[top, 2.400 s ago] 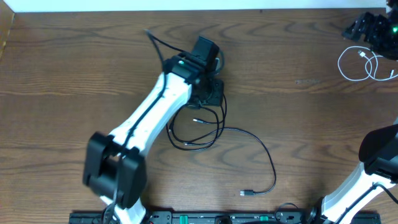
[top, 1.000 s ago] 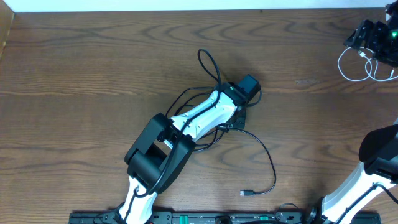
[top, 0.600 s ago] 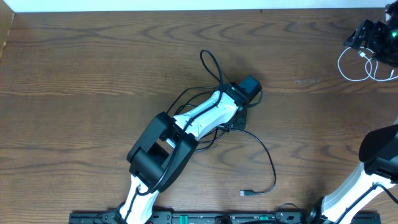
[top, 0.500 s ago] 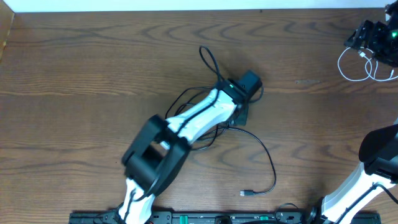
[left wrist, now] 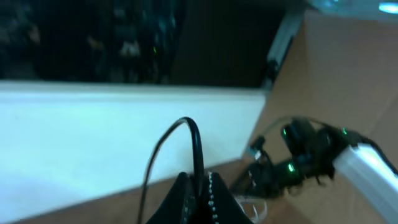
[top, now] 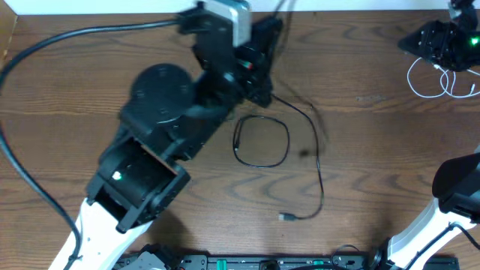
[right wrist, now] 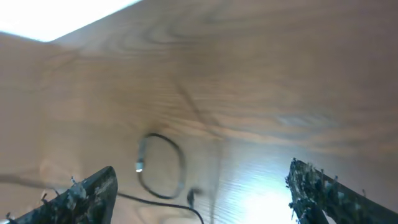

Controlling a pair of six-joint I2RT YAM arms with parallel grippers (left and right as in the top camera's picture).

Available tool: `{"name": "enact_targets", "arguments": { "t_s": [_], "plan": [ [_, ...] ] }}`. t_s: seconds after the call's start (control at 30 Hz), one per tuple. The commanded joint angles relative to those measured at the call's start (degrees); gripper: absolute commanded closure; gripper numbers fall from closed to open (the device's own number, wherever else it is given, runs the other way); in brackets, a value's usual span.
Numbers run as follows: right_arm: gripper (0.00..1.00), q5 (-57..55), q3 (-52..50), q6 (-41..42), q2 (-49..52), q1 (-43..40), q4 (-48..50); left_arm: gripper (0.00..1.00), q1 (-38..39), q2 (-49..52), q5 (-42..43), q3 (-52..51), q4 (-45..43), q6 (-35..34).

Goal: Untangle cables
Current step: 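Lift the black cable with the left gripper and pull it upward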

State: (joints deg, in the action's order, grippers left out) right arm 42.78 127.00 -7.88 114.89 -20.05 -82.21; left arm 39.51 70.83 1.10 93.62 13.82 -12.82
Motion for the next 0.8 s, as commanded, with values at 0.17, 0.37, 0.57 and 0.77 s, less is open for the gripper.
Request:
{"name": "enact_targets", "arguments": {
  "t_s": [0.17, 0.37, 0.57, 0.77],
  "plan": [
    [0.05, 7.7, 0.1, -8.7, -3.9, 11.5, -0.1, 0.93, -1.9, -0.2, -0.1, -0.7, -12.6, -2.6],
    [0.05, 14.5, -0.4, -23.3, -3.8, 19.6, -0.3, 0.92, -1.9, -3.3, -0.1, -0.7, -19.3, -3.0],
    [0.01, 25.2, -2.9, -36.4, -3.2, 26.2, 1.4, 0.93, -1.9, -7.6, -0.1, -0.7, -19.1, -3.4],
    [0.05, 25.9, -3.5, -39.5, -3.2, 34.1, 4.6, 0.93, -1.9, -9.9, 0.0, -0.7, -16.6, -5.6]
  ]
}}
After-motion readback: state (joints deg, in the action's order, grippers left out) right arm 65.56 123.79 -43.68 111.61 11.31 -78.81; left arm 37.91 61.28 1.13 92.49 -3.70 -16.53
